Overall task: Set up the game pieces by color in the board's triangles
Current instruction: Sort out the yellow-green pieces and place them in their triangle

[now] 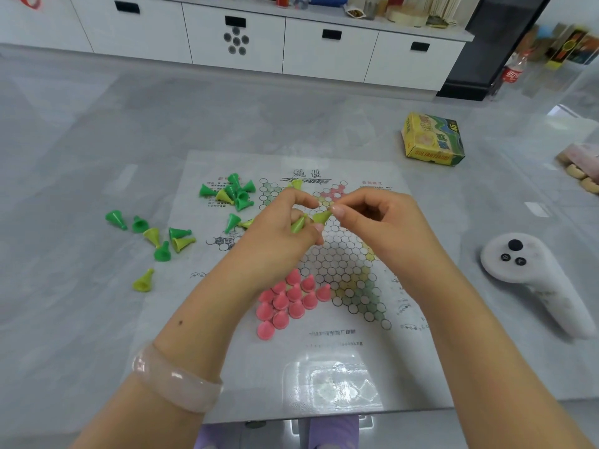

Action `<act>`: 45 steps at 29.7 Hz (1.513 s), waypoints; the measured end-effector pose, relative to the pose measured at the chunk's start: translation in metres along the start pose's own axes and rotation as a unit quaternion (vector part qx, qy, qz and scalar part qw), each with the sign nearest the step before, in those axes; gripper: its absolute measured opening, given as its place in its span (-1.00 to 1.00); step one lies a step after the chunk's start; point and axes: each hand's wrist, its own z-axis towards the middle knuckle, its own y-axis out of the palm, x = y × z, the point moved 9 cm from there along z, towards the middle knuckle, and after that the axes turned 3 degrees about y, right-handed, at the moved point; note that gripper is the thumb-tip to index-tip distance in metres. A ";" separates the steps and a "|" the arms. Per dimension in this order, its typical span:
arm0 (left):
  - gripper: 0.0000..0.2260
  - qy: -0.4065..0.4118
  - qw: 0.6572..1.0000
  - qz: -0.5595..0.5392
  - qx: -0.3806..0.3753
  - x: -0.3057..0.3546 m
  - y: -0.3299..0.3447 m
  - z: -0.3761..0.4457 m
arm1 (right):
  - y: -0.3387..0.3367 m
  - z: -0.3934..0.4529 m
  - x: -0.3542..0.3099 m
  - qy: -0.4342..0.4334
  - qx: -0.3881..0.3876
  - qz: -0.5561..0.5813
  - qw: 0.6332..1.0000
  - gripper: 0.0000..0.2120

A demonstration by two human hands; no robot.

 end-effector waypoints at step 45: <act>-0.67 -0.092 0.974 -0.105 0.181 -0.023 -0.042 -0.001 | -0.047 0.029 0.045 0.038 0.160 -0.410 0.897 -0.85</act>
